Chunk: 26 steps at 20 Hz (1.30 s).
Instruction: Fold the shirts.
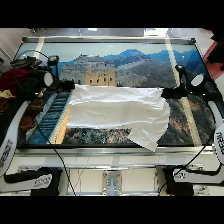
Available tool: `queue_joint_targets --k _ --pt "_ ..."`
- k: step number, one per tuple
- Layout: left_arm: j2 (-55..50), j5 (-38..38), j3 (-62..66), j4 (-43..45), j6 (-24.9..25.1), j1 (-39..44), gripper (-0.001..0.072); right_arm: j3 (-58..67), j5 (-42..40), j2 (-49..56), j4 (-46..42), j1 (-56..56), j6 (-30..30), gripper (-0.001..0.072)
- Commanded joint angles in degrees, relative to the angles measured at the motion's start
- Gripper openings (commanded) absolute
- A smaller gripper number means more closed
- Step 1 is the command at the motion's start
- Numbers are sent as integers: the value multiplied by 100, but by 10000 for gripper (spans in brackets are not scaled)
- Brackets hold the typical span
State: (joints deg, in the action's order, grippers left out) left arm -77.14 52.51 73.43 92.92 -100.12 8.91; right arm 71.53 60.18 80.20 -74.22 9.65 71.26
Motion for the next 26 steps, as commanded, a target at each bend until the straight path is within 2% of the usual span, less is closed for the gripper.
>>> queue_joint_targets --k 1,2,4,6,8,9,11,13,17,23,24,26 --pt "1512 140 -81 562 59 0 355 282 -4 -1113 -1268 44 385 413" --pt "2048 264 -269 850 42 -2 355 238 -61 -1537 -1429 162 581 414" --pt "2946 437 -1045 1040 -197 -72 355 -254 15 -2229 -990 640 588 414" --pt "3532 417 -2166 1038 -789 -107 355 -1276 463 -2662 -369 1211 511 421" --pt "3744 417 -2997 841 -1342 -103 355 -2422 981 -2844 278 1700 267 521" --pt "3742 402 -3178 623 -1414 -101 354 -2918 1121 -2865 695 1893 144 523" --pt "3742 168 -3226 254 -1390 -101 354 -3718 1106 -2865 1473 2085 -68 528" --pt "3742 -125 -3215 109 -1390 -101 354 -4343 1032 -2865 1801 2076 -81 528" --pt "3742 -186 -3217 -13 -1390 -101 353 -5062 957 -2865 1873 2076 48 527" --pt "3742 -188 -3217 -22 -1392 -101 353 -5486 721 -2865 2046 2070 96 519" --pt "3742 -190 -3217 -24 -1392 -101 353 -5536 588 -2865 2194 2070 96 513" --pt "3742 -190 -3217 -24 -1392 -101 354 -5591 326 -2863 2549 2068 74 428"
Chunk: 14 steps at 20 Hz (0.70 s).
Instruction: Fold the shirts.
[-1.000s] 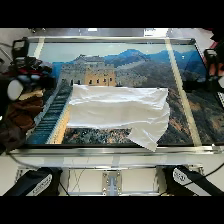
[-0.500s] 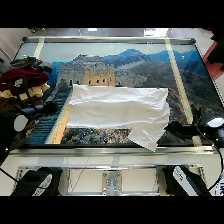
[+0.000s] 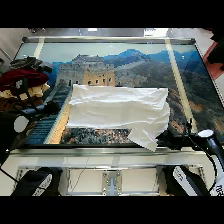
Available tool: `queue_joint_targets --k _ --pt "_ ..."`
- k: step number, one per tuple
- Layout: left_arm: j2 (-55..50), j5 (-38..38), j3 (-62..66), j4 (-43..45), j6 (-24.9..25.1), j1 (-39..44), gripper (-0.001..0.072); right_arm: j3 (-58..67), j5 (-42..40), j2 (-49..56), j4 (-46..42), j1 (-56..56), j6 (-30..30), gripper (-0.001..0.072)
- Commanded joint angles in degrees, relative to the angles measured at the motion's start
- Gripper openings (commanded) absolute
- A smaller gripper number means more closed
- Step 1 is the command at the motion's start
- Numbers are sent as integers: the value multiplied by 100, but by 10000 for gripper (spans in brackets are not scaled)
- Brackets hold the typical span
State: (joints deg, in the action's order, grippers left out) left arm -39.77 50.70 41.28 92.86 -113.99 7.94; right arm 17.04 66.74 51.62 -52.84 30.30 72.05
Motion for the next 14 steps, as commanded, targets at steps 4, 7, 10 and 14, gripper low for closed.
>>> queue_joint_targets --k 4,7,10,14 --pt "4 -35 -2 0 -2 -4 353 -142 -608 -2 726 0 -11 407" --pt "2 -22 -2 -4 -2 -4 354 -164 -538 35 575 2 -11 408" --pt "4 17 -2 -4 -2 -4 354 -181 -496 37 393 2 -4 408" --pt "2 15 -2 -4 -2 -4 354 2 -15 35 343 7 -181 409"
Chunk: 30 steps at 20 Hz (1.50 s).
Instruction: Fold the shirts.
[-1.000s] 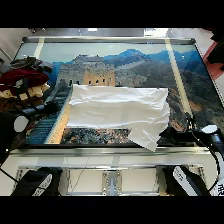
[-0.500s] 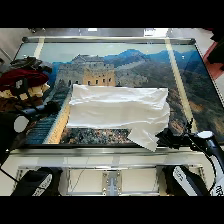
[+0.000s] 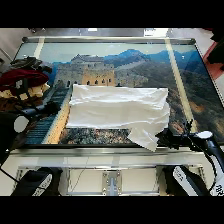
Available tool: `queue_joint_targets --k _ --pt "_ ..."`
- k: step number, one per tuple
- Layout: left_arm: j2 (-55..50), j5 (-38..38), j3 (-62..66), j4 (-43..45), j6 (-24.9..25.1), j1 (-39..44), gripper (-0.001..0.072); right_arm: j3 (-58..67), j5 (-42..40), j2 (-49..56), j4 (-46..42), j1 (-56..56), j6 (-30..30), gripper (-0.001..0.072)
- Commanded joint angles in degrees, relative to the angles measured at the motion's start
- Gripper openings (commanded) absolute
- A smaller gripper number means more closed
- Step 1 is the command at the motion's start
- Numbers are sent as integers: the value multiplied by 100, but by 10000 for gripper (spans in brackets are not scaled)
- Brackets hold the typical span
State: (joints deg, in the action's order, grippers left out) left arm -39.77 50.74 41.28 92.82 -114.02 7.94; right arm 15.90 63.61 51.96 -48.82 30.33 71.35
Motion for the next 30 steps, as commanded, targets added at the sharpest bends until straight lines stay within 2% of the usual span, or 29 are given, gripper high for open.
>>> queue_joint_targets --k 1,4,9,10,11,13,14,16,17,19,21,23,25,27,29,30 --pt "4 11 -2 -2 0 -4 354 197 332 0 -164 4 -74 409" --pt "4 13 -2 0 0 -4 353 52 59 2 -409 0 385 408" --pt "4 9 -2 0 0 -4 354 -577 -247 42 48 -2 293 408" --pt "2 9 -2 2 0 -4 354 -656 -310 42 343 -2 109 365" --pt "2 7 -2 2 0 -4 353 -708 -334 42 671 -2 -105 291" --pt "4 7 -2 22 2 -4 354 -708 -380 39 1158 2 -503 58" --pt "2 7 -2 39 2 -4 353 -667 -389 39 1388 2 -675 30" --pt "2 0 -2 264 -46 -7 353 -442 -326 39 1545 2 -699 30" --pt "4 59 -4 573 -352 -17 353 -264 -234 39 1517 4 -699 30" --pt "2 323 -94 1303 -1405 -168 350 138 -20 37 1493 4 -695 29" --pt "-9 474 -494 1193 -2153 -603 343 448 133 37 1497 2 -691 30" --pt "-129 350 -1084 -116 -1836 -1200 342 651 264 37 1499 2 -695 29" --pt "-420 146 -1486 -2004 -603 -1711 343 750 361 35 1512 2 -723 30" --pt "-815 -22 -1635 -3403 240 -2011 344 754 365 22 1580 2 -868 30" --pt "-1307 -33 -1635 -4068 612 -2037 344 754 369 22 1633 2 -953 29" --pt "-1561 -31 -1635 -4245 608 -2037 346 754 380 22 1665 2 -994 30"
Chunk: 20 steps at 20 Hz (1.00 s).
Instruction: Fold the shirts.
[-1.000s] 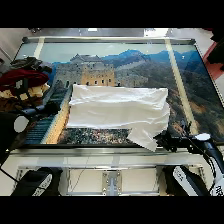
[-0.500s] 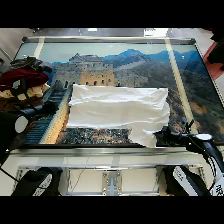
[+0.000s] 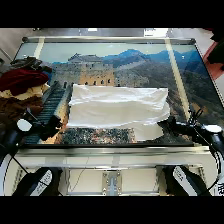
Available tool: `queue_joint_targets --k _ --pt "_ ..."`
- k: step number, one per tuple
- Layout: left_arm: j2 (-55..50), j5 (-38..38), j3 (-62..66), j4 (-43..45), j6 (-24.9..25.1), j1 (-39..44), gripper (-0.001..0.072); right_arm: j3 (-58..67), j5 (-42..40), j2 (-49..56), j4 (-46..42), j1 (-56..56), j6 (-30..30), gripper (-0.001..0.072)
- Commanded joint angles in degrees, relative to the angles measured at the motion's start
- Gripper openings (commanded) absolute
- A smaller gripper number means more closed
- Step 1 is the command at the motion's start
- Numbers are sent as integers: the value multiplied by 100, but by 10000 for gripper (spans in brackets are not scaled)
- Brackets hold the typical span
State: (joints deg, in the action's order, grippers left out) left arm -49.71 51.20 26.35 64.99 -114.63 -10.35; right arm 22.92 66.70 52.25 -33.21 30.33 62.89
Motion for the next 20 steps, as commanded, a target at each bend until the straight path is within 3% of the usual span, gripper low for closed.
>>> queue_joint_targets --k 1,7,12,13,14,18,20 --pt "-800 -94 -142 -1591 671 -208 360 52 81 -7 111 2 -151 29" --pt "-1272 -717 -133 -2131 1071 -208 361 52 92 -7 111 4 -151 30" --pt "-1432 -719 -136 -2155 1274 -205 356 52 66 -7 229 2 -149 30" --pt "-1432 -721 -131 -2181 1412 -205 241 52 66 -9 297 2 -151 29" --pt "-1429 -728 -116 -2267 1631 -205 24 52 72 -15 385 4 -179 29" --pt "-1335 -184 385 -3366 3318 -208 13 310 223 -306 308 4 -232 28" --pt "-1102 -2 813 -3512 3554 -208 13 717 450 -560 -361 4 302 28"
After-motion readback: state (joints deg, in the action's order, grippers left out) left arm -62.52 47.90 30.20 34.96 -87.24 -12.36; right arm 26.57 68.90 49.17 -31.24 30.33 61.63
